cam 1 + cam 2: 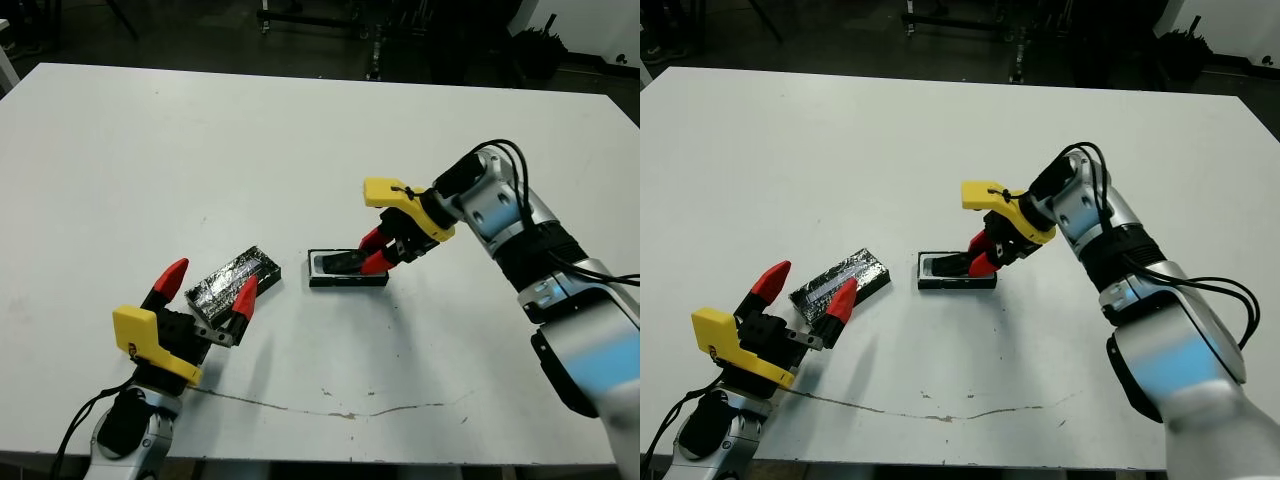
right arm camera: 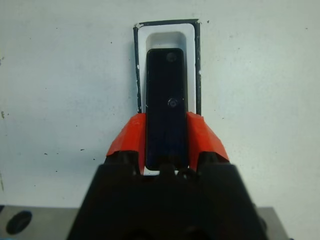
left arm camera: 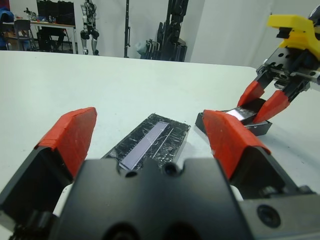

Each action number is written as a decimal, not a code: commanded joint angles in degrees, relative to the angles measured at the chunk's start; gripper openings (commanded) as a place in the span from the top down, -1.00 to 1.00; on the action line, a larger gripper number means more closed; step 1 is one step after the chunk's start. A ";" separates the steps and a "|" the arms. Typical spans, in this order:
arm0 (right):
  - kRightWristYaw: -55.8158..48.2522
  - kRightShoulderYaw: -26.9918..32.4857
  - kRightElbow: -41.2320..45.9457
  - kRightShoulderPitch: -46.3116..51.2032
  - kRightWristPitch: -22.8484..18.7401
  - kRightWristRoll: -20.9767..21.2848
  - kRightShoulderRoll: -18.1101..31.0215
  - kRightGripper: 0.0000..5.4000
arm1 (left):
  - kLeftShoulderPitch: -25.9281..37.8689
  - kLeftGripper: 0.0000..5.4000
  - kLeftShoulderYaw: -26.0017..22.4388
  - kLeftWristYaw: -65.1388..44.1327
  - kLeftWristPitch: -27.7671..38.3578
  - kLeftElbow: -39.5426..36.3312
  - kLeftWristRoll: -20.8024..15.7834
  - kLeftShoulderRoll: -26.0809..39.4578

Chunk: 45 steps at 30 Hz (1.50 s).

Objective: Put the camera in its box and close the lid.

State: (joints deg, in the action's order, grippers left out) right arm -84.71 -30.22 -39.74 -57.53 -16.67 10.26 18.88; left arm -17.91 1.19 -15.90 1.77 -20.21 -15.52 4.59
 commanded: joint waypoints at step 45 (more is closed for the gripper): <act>7.93 4.55 0.28 0.42 -1.73 -0.40 -2.69 -0.27 | -1.19 -1.00 0.02 -0.21 -0.72 -0.65 -0.26 0.48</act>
State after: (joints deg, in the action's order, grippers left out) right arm -77.75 -26.72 -39.98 -57.20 -17.56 10.13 14.77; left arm -18.71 1.18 -15.92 1.74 -20.63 -15.67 4.55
